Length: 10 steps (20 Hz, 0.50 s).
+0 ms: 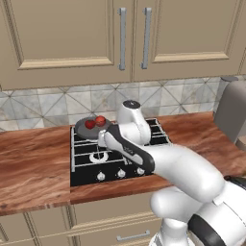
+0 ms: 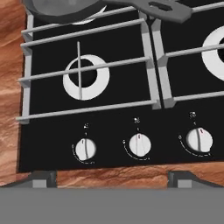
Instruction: Place the pan on the rear left burner on the stove. Then place the tomato and the onion in the pan and turn on the rear left burner.
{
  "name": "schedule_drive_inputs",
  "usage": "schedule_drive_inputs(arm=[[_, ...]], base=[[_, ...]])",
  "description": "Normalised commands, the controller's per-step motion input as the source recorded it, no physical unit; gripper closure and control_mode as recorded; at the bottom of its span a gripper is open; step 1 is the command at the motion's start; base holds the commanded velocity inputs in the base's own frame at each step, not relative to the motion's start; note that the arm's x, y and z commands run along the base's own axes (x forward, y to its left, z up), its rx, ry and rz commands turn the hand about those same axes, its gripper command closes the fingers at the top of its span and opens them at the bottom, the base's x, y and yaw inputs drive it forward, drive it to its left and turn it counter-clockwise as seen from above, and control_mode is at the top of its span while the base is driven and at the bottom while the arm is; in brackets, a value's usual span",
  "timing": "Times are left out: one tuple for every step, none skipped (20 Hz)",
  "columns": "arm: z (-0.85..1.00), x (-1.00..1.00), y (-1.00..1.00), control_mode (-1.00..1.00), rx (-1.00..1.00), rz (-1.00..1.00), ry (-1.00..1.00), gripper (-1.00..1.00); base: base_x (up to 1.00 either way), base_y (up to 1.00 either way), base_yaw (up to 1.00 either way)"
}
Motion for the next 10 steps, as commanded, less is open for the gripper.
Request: schedule_drive_inputs(arm=[[0.0,-0.3,0.0,-1.0,0.0,0.01,0.0,-1.0],[0.0,-0.28,0.0,-1.0,0.0,0.01,0.0,-1.0],[0.0,-0.24,0.0,-1.0,0.0,0.01,0.0,-1.0],[0.0,-0.23,0.0,-1.0,0.0,0.01,0.0,-1.0],[0.0,-0.21,0.0,-1.0,0.0,0.01,0.0,-1.0],[0.0,-0.19,0.0,-1.0,0.0,0.01,0.0,-1.0],[0.0,-0.14,0.0,-1.0,0.0,0.02,0.0,-1.0],[0.0,-0.03,0.0,-1.0,0.0,0.03,0.0,-1.0],[0.0,0.0,0.0,-1.0,0.0,0.04,0.0,-1.0],[0.0,0.0,0.0,-1.0,0.0,0.04,0.0,-1.0]], base=[[0.0,0.0,0.0],[0.0,0.0,0.0],[0.0,0.0,0.0],[0.0,0.0,0.0],[0.0,0.0,0.0],[0.0,0.0,0.0],[0.0,0.0,0.0],[0.0,0.0,0.0],[0.0,0.0,0.0],[0.0,0.0,0.0]])
